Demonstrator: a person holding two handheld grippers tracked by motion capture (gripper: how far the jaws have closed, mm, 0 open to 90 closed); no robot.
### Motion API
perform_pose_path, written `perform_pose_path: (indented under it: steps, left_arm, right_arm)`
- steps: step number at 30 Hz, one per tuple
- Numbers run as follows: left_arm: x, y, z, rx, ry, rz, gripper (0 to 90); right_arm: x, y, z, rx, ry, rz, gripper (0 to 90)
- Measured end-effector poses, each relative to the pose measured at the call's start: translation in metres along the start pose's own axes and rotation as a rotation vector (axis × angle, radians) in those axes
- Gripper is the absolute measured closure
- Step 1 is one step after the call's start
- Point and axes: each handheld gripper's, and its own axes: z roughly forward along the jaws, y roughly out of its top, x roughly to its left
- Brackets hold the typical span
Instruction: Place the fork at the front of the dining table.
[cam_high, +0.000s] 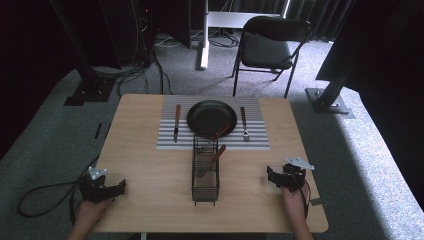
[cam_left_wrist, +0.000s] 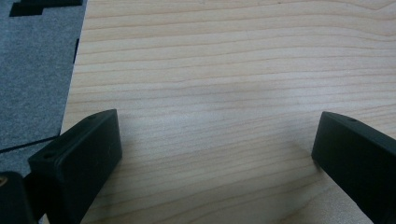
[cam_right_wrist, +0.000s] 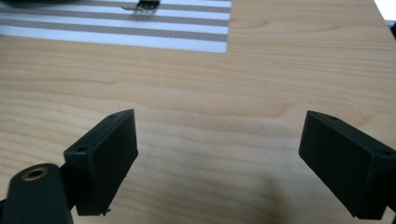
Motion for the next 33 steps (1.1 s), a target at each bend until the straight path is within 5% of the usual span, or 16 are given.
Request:
perform_pose_path:
  steps: [17,33]
  left_arm:
    - [0.000,0.000,0.000,-0.001,0.000,-0.002,1.4]
    - [0.000,0.000,0.000,0.000,0.000,-0.001,1.3]
  right_arm:
    - [-0.026,-0.029,-0.027,-0.014,-0.049,0.059,11.0]
    - [-0.032,-0.050,-0.036,0.077,-0.124,0.059,11.0]
